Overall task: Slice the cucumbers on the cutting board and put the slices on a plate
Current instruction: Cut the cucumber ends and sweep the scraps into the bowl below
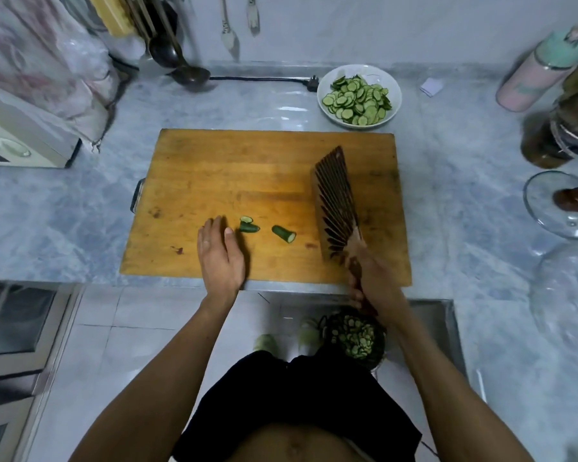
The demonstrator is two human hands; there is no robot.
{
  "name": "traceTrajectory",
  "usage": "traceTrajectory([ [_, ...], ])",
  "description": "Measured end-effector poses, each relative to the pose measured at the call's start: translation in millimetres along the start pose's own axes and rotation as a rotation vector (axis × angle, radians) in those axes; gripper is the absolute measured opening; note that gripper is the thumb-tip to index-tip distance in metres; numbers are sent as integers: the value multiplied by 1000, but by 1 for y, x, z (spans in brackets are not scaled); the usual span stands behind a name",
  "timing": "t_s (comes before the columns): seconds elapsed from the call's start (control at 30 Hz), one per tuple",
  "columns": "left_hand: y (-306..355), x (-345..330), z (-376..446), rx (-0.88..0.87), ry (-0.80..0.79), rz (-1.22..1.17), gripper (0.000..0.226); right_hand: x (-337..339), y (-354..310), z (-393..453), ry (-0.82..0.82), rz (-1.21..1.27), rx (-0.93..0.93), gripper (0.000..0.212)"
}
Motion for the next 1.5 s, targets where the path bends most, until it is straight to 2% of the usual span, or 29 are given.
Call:
traceTrajectory([
  [0.07,2,1,8,-32,-25,6,55,9,29,-5,23,282,-187,48],
  [0.13,4,1,14,-58,-49,4,54,7,47,-10,41,361,-222,48],
  [0.2,4,0,17,-61,-74,4,55,8,49,-15,128,190,-130,43],
  [0.3,2,-3,21,-103,-114,44,56,13,41,-19,302,-127,106,34],
  [0.4,3,-6,25,-138,-117,147,56,17,44,-17,391,-326,132,32],
  [0.5,6,-13,26,-131,-131,227,55,16,47,-13,395,-339,128,29],
  [0.63,18,-26,27,-172,-173,210,54,-1,57,-14,355,-298,131,29],
  [0.87,31,-46,28,-136,-218,109,57,-85,53,2,195,-443,164,35],
  [0.93,34,-50,26,-103,-220,47,57,-93,51,4,199,-433,184,34],
  [1.07,35,-53,20,12,-146,-254,46,-98,57,4,168,-404,153,33],
  [1.17,30,-53,17,31,-99,-325,43,-103,58,2,141,-395,163,30],
  [1.33,40,-52,8,-37,-196,-297,36,-104,57,-6,150,-316,141,29],
  [1.5,62,-62,-25,-205,-328,-106,30,-86,70,-43,161,-173,73,29],
])
Point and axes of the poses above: each hand's wrist, its own z-axis towards the middle knuckle, its own x-axis out of the back of the hand, y = z × x, the point moved 9 cm from there along z, towards the middle knuckle, and after that the axes turned 1 degree about x, right-handed, at the moved point
